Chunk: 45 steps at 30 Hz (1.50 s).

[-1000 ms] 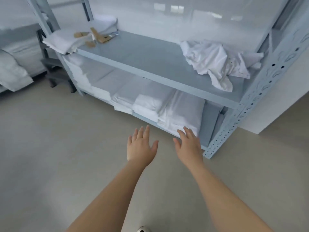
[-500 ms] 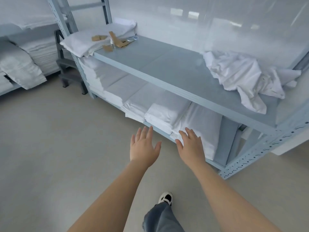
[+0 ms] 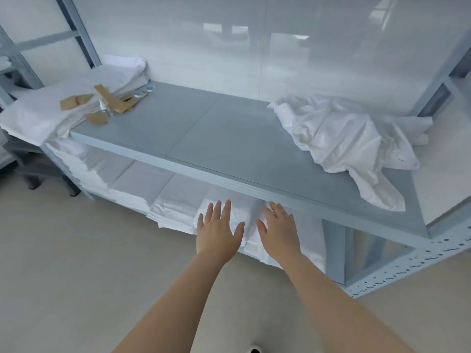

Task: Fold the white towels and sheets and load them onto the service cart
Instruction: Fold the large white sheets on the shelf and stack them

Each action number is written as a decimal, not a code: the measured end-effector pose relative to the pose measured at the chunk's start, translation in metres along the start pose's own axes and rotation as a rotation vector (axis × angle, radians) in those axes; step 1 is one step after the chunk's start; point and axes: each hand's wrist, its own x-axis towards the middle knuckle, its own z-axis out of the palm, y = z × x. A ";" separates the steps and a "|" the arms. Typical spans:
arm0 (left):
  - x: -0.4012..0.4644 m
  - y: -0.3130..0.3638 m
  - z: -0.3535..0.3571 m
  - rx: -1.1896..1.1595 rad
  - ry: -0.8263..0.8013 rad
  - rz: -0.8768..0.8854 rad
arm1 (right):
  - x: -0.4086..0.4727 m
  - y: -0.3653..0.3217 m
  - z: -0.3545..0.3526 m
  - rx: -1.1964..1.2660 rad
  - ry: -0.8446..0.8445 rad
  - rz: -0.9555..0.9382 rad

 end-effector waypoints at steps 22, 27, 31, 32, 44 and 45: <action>0.299 -0.009 -0.036 -0.004 -0.130 0.549 | 0.199 -0.034 -0.008 0.083 0.298 0.540; 0.317 0.033 -0.019 -0.029 -0.173 0.657 | 0.200 0.000 -0.024 0.067 0.354 0.648; 0.324 0.075 -0.001 -0.037 -0.212 0.716 | 0.199 0.041 -0.039 0.062 0.387 0.707; 0.325 0.086 0.004 -0.036 -0.225 0.724 | 0.199 0.052 -0.044 0.066 0.393 0.717; 0.323 0.209 0.070 -0.060 -0.255 0.775 | 0.198 0.186 -0.077 0.008 0.362 0.756; 0.324 0.217 0.077 -0.043 -0.256 0.786 | 0.197 0.195 -0.076 0.002 0.349 0.769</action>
